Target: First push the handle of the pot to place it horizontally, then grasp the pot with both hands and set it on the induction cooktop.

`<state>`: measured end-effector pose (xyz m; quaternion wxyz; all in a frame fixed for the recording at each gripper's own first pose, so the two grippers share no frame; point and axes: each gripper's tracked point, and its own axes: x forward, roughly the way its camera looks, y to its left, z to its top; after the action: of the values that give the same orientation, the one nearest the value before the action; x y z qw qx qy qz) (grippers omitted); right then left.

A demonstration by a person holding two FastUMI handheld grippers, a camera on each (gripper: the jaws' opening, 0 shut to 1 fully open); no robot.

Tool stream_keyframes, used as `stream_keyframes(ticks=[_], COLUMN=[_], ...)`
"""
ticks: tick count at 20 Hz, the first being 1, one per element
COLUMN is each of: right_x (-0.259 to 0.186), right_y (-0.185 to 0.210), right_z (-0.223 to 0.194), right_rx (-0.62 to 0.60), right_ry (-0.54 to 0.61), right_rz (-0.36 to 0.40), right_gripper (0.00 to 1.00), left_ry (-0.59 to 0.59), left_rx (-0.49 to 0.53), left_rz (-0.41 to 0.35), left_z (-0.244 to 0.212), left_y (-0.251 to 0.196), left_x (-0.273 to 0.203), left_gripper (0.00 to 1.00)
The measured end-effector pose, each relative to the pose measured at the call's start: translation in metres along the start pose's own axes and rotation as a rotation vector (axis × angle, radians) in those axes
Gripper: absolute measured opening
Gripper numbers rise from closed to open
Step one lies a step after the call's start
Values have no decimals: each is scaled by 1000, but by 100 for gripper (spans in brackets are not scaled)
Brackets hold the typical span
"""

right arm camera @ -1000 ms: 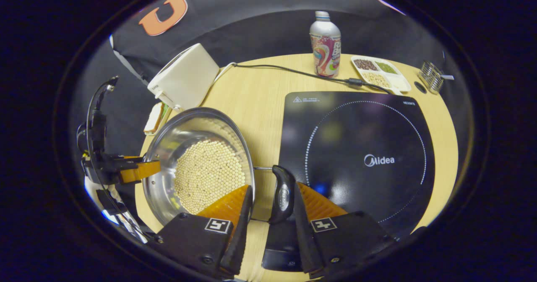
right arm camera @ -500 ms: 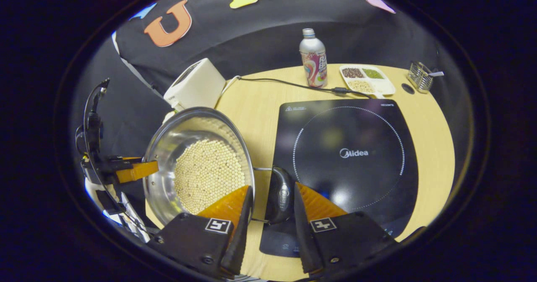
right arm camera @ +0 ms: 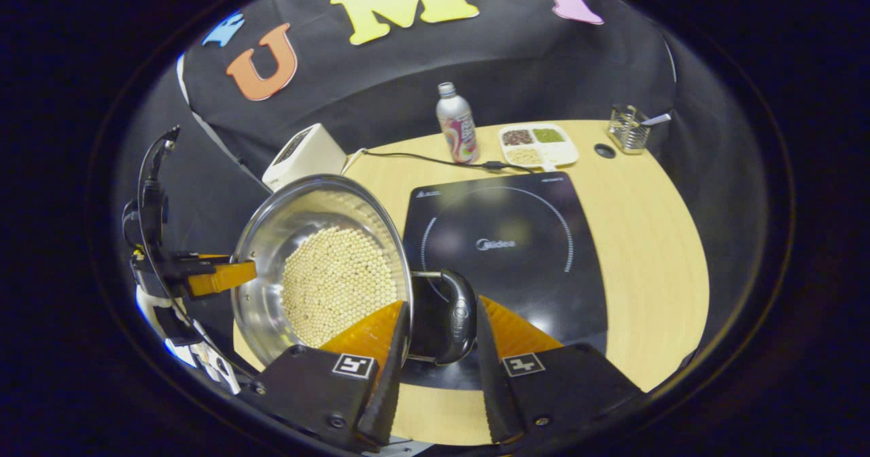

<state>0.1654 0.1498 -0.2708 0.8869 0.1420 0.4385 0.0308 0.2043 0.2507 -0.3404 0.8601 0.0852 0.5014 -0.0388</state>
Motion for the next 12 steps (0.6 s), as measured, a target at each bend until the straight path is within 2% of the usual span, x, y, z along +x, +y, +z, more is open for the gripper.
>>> stream_keyframes(ticks=[1, 3, 4, 5, 6, 7, 9, 10, 12], right_x=[-6, -19, -24, -28, -32, -35, -37, -37, -34], right_y=[-11, -35, -47, -58, -71, -82, -105, -115, -132], right_z=[-1, -2, -3, -2, -2, 0, 7, 11, 19], right_rx=[11, 26, 32, 37, 43, 50, 43, 41, 32], right_ry=[-2, -14, -20, -27, -32, -40, -50, -51, -53], right_rz=[-15, -45, -58, -72, -84, -96, -116, -122, -131], right_gripper=[52, 52, 55, 52, 55, 52, 52, 52, 52], left_ry=[-1, -4, -7, -9, -15, -26, -33, -31, -20], left_rx=[12, 26, 32, 37, 41, 42, 45, 41, 34], left_rz=[-13, -37, -49, -59, -68, -73, -83, -88, -97], left_z=[-1, -1, -1, 0, 3, 4, 2, 2, 3], left_y=[-5, -10, -11, -10, -10, -9, -8, -5, -1], left_x=[3, 13, 18, 19, 22, 25, 27, 25, 22], left_gripper=[66, 67, 57, 57, 48, 67, 47, 67, 57])
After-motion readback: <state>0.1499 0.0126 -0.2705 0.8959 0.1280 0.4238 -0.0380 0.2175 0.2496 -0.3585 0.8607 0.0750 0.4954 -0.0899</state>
